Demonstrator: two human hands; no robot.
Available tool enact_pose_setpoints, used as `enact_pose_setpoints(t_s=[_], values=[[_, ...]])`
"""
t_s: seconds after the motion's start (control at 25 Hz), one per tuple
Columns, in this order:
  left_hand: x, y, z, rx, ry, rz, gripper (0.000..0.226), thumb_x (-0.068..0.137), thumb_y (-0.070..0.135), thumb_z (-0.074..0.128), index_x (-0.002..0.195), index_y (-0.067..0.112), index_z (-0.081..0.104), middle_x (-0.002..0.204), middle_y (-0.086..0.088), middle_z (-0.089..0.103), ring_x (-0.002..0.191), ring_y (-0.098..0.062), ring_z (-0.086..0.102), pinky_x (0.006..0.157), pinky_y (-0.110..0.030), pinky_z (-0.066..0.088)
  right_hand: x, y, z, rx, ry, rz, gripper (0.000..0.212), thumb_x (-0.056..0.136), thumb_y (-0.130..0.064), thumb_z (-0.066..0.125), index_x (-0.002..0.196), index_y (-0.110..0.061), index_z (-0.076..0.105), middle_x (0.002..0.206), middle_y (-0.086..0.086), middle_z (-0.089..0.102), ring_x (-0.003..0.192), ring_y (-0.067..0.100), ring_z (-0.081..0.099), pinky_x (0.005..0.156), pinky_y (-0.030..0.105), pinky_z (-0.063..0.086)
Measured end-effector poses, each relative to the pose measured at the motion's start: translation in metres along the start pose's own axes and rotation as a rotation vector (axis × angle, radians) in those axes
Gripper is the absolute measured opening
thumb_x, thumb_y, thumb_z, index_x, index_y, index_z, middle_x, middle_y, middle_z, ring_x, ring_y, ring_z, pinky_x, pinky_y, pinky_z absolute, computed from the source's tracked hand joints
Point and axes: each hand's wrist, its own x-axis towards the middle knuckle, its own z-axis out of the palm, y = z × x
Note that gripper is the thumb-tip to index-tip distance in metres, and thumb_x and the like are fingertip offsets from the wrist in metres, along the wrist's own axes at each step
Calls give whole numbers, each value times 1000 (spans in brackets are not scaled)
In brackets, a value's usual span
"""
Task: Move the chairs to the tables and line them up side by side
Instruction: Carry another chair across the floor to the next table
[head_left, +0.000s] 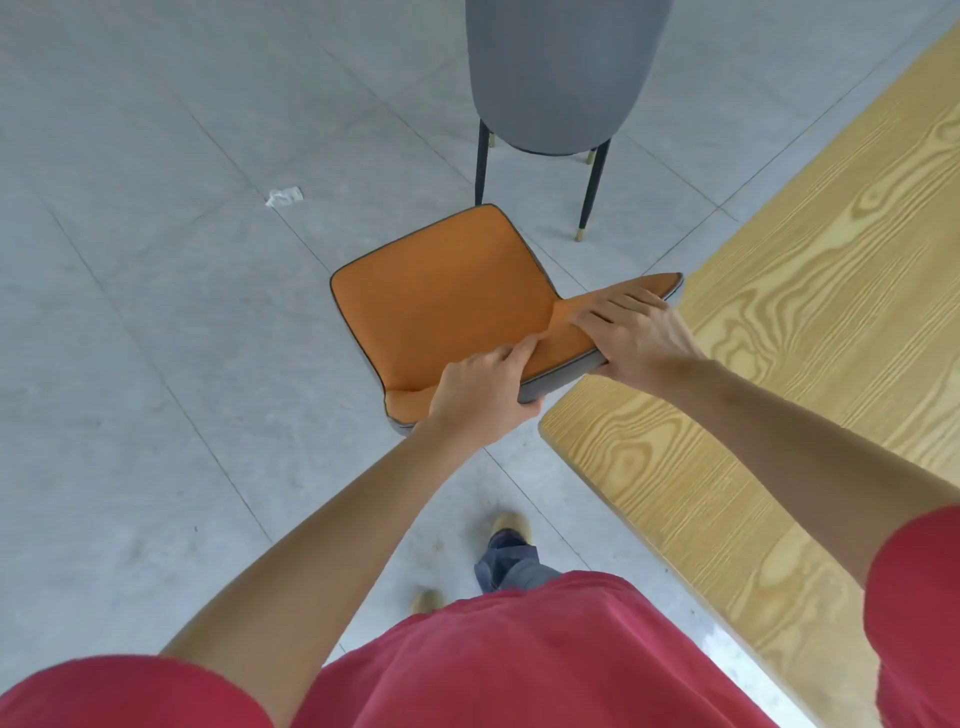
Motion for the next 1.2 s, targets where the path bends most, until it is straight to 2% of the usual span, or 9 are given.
enact_pose_setpoints(t_s=[0.24, 0.36, 0.56, 0.72, 0.8, 0.88, 0.96, 1.08, 1.2], values=[[40, -21, -22, -11, 111, 85, 50, 72, 25, 71, 117, 7, 59, 77, -6, 73, 57, -28, 66, 49, -21, 35, 42, 35, -2, 20, 59, -116, 52, 44, -18, 93, 88, -1, 70, 80, 14, 73, 72, 30, 71, 66, 38, 59], [53, -53, -39, 48, 159, 129, 48, 64, 20, 78, 108, 4, 66, 70, -6, 74, 48, -26, 64, 44, -19, 40, 75, 32, 1, 60, 132, -147, 45, 50, -19, 91, 84, -1, 69, 73, 13, 72, 66, 30, 70, 60, 38, 59], [52, -117, -48, 136, 147, 189, 55, 54, 19, 84, 106, 8, 67, 79, -3, 76, 48, -23, 66, 37, -23, 47, 117, -2, 27, 63, 158, -183, 37, 51, -25, 89, 75, -5, 69, 60, 6, 67, 52, 23, 64, 47, 31, 55], [76, -165, -60, 179, 154, 286, 57, 50, 20, 85, 104, 9, 69, 80, -2, 76, 50, -20, 67, 37, -22, 46, 163, -6, 34, 53, 236, -193, 39, 48, -25, 89, 77, -6, 71, 60, 4, 69, 50, 22, 64, 41, 28, 54], [96, -200, -75, 185, 169, 326, 51, 57, 23, 80, 104, 10, 69, 79, -3, 76, 50, -22, 67, 38, -25, 48, 198, -7, 33, 36, 278, -178, 42, 45, -27, 90, 77, -6, 71, 59, 5, 68, 48, 22, 64, 38, 26, 52], [114, -240, -95, 193, 198, 331, 45, 67, 35, 59, 105, 13, 69, 75, -3, 76, 50, -22, 67, 40, -25, 46, 237, -19, 27, 19, 322, -142, 38, 47, -28, 88, 74, -7, 71, 54, 4, 66, 44, 21, 61, 35, 23, 49], [128, -283, -117, 191, 238, 337, 52, 67, 41, 43, 104, 15, 69, 73, -3, 75, 49, -23, 65, 41, -25, 45, 276, -37, 26, -6, 345, -106, 31, 52, -30, 86, 70, -9, 70, 51, 4, 64, 42, 20, 59, 33, 21, 46], [151, -328, -141, 192, 261, 386, 51, 67, 40, 42, 102, 15, 70, 69, -3, 74, 46, -25, 64, 40, -26, 46, 322, -54, 19, -41, 377, -16, 25, 57, -32, 82, 62, -11, 68, 45, 2, 60, 38, 20, 56, 30, 19, 43], [175, -347, -155, 178, 269, 448, 47, 69, 40, 44, 98, 15, 71, 64, -4, 73, 43, -26, 62, 41, -27, 47, 347, -50, 10, -70, 390, 53, 23, 62, -32, 79, 64, -11, 69, 46, 2, 61, 38, 21, 57, 31, 20, 43]])
